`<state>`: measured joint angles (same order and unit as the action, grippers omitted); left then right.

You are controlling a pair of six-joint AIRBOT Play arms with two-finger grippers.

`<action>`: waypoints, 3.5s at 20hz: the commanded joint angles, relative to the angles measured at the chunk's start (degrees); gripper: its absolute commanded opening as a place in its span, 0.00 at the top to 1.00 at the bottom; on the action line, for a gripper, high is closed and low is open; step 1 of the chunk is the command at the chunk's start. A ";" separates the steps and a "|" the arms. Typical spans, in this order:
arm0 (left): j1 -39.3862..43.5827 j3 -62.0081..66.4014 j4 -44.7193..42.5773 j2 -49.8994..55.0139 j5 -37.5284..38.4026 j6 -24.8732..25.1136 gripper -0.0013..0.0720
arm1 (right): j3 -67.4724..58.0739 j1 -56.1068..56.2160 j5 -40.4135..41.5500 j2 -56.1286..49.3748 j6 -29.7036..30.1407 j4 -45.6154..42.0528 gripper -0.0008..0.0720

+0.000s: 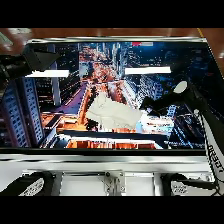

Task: Fold the shirts.

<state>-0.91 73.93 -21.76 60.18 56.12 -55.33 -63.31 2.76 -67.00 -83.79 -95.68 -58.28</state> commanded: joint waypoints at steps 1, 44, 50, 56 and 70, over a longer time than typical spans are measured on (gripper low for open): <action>-0.02 0.00 -1.40 -0.07 0.11 -2.12 0.94 | 9.29 1.16 11.98 0.37 -2.19 7.10 0.05; -0.02 0.00 -1.40 0.07 3.06 -3.96 0.94 | -12.33 -72.61 -31.56 9.03 7.13 -15.91 0.90; -0.02 0.00 -1.42 0.07 3.04 -3.96 0.94 | -25.09 -62.12 -14.05 9.18 6.49 21.16 0.90; -0.02 0.00 -1.42 0.07 3.08 -3.93 0.94 | -33.64 -50.75 0.92 4.87 -2.71 27.36 0.90; -0.02 0.00 -1.40 0.07 2.93 -3.96 0.94 | -10.36 -55.23 -8.02 -2.38 -9.27 -13.64 0.90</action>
<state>-0.91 73.93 -23.16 60.20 59.22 -59.29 -79.18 -50.72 -75.53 -85.93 -103.79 -66.65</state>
